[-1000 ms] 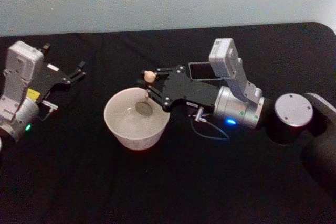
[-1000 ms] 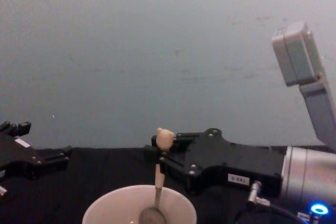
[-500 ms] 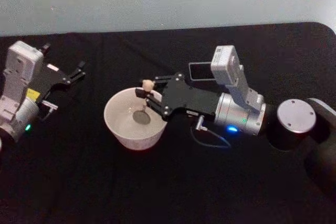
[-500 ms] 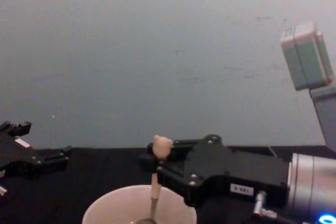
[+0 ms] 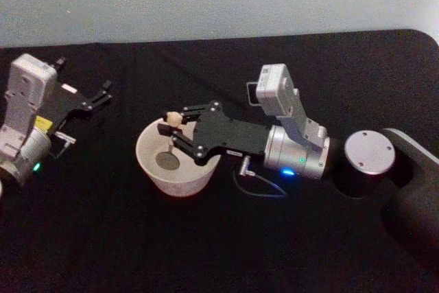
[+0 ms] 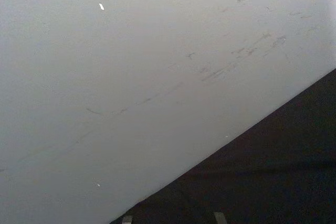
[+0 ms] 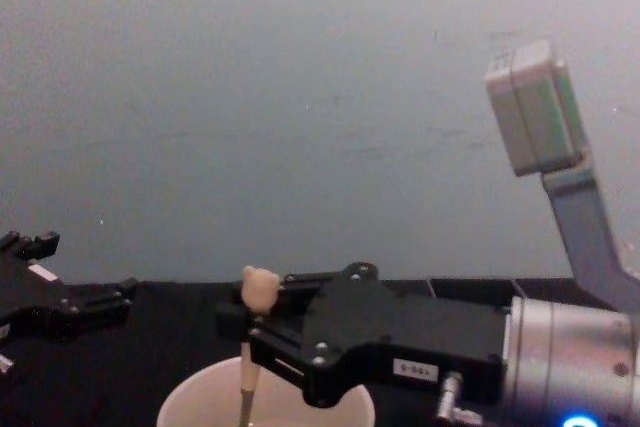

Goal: Pick up the stirring spoon with one hand, stir inside the cup, then place it back in its original position.

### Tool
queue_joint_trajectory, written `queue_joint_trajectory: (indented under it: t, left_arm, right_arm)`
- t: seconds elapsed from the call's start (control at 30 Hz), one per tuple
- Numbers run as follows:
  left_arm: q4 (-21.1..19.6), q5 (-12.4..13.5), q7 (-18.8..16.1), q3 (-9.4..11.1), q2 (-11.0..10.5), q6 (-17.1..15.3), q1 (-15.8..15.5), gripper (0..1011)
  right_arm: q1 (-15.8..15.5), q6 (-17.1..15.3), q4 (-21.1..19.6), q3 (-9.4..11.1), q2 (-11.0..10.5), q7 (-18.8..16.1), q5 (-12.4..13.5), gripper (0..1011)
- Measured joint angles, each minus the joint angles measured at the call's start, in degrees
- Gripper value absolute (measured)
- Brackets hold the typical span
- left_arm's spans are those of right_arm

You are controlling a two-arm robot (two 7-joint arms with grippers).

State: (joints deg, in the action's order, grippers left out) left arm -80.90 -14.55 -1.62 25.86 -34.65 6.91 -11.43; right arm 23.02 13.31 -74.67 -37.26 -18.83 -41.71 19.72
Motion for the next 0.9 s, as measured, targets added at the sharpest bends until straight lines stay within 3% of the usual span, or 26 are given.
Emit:
queue_joint_trajectory:
  t: [0.4, 0.9]
  left_arm:
    - [0.0, 0.0, 0.0, 0.0, 0.0, 0.0, 0.0, 1001]
    - [0.0, 0.0, 0.0, 0.0, 0.0, 0.0, 0.0, 1001]
  right_arm:
    - [2.4, 0.9, 4.0, -0.3, 2.7, 1.6, -1.3, 174]
    - [2.2, 0.8, 4.6, 1.4, 1.7, 2.3, -1.5, 174]
